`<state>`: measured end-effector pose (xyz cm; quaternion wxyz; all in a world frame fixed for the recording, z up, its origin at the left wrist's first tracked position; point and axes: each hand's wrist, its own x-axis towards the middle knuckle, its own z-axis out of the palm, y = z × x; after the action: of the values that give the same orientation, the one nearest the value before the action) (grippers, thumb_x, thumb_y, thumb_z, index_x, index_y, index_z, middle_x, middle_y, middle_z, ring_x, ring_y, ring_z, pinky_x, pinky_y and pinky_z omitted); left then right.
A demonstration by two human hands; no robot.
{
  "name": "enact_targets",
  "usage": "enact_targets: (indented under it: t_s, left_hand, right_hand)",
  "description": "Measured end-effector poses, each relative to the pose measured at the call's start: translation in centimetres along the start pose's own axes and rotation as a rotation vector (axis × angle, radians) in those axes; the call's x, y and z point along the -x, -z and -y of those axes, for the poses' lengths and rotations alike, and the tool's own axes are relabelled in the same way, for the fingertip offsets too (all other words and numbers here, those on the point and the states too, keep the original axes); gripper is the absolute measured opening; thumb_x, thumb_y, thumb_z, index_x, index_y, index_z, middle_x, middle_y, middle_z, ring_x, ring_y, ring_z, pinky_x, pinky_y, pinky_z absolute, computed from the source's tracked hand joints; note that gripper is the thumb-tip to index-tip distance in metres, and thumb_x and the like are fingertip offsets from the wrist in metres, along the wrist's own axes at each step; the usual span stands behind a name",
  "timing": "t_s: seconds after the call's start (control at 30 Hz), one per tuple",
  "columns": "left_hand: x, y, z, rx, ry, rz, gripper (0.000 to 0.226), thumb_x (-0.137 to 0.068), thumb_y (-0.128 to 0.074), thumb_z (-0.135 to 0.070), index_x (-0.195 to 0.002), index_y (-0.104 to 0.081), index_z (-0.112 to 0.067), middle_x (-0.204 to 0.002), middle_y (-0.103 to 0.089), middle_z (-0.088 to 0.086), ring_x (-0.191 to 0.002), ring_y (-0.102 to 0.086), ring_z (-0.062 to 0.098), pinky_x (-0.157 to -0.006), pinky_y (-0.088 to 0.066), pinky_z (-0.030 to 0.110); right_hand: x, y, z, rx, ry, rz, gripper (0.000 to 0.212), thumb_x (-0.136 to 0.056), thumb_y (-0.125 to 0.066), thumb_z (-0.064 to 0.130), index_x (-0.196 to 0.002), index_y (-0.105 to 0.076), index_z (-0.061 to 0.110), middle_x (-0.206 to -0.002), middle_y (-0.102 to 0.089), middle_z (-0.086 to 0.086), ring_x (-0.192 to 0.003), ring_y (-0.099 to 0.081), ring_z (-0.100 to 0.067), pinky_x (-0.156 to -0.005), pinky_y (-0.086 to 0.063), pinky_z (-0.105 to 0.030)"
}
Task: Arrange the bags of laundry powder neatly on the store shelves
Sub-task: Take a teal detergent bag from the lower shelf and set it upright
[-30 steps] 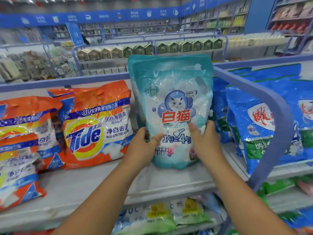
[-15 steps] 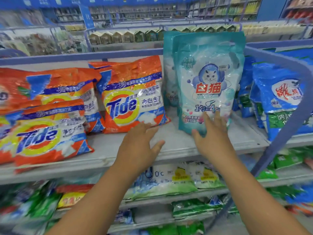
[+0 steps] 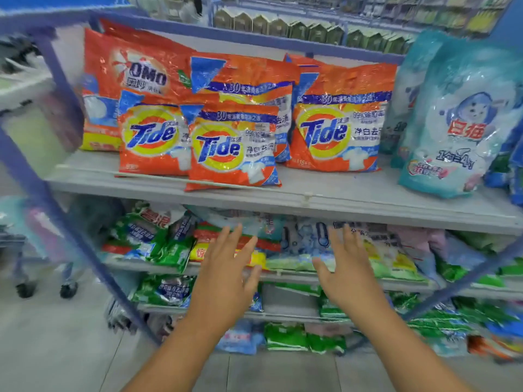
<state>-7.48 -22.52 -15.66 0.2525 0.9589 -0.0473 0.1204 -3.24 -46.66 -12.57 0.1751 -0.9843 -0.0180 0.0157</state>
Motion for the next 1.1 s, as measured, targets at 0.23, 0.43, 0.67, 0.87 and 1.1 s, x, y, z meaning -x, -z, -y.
enact_targets:
  t_s: [0.23, 0.43, 0.67, 0.87, 1.1]
  left_hand:
    - [1.2, 0.8, 6.2, -0.014, 0.209, 0.097, 0.063, -0.1, -0.051, -0.048, -0.157, -0.033, -0.03, -0.17, -0.014, 0.0, -0.157, -0.003, 0.022, -0.126, -0.011, 0.044]
    - [-1.1, -0.6, 6.5, -0.008, 0.296, 0.133, 0.066, -0.1, -0.05, -0.051, -0.159, -0.029, -0.029, -0.169, -0.016, 0.002, -0.157, -0.007, 0.025, -0.125, -0.014, 0.043]
    - [-4.2, -1.9, 7.0, 0.127, 0.376, 0.215, 0.065, -0.101, -0.05, -0.049, -0.158, -0.033, -0.023, -0.166, -0.028, 0.005, -0.153, -0.024, 0.024, -0.121, -0.023, 0.035]
    - [-7.7, -2.3, 9.2, 0.31, 0.57, 0.33, 0.065, -0.1, -0.048, -0.054, -0.154, -0.04, -0.018, -0.158, -0.041, 0.01, -0.142, -0.043, 0.028, -0.116, -0.038, 0.039]
    - [-9.3, -3.6, 10.0, 0.839, 0.8, 0.391, 0.08, -0.084, -0.059, -0.072, -0.138, -0.055, -0.013, -0.118, -0.071, 0.004, -0.104, -0.071, 0.026, -0.089, -0.053, 0.033]
  right_hand:
    - [0.5, -4.0, 4.3, -0.09, 0.011, 0.179, 0.076, -0.102, -0.044, 0.05, -0.162, -0.003, 0.029, -0.169, 0.011, 0.003, -0.156, 0.013, -0.02, -0.127, -0.003, -0.04]
    - [-3.2, -6.3, 5.4, -0.147, 0.018, 0.255, 0.075, -0.101, -0.048, 0.049, -0.162, -0.01, 0.026, -0.17, -0.001, -0.003, -0.157, 0.0, -0.026, -0.126, -0.013, -0.043]
    - [-9.3, -9.9, 9.7, 0.005, 0.096, 0.168, 0.067, -0.098, -0.055, 0.046, -0.157, -0.031, 0.027, -0.165, -0.024, -0.005, -0.151, -0.022, -0.03, -0.121, -0.027, -0.038]
    - [-12.0, -11.8, 10.7, 0.347, 0.192, -0.017, 0.06, -0.049, -0.086, 0.013, -0.106, -0.07, 0.019, -0.102, -0.071, -0.012, -0.09, -0.069, -0.037, -0.069, -0.058, -0.042]
    - [-10.8, -11.3, 12.4, 0.376, 0.219, -0.096, 0.036, -0.042, -0.088, 0.01, -0.071, -0.071, 0.023, -0.069, -0.068, -0.002, -0.06, -0.068, -0.03, -0.042, -0.048, -0.028]
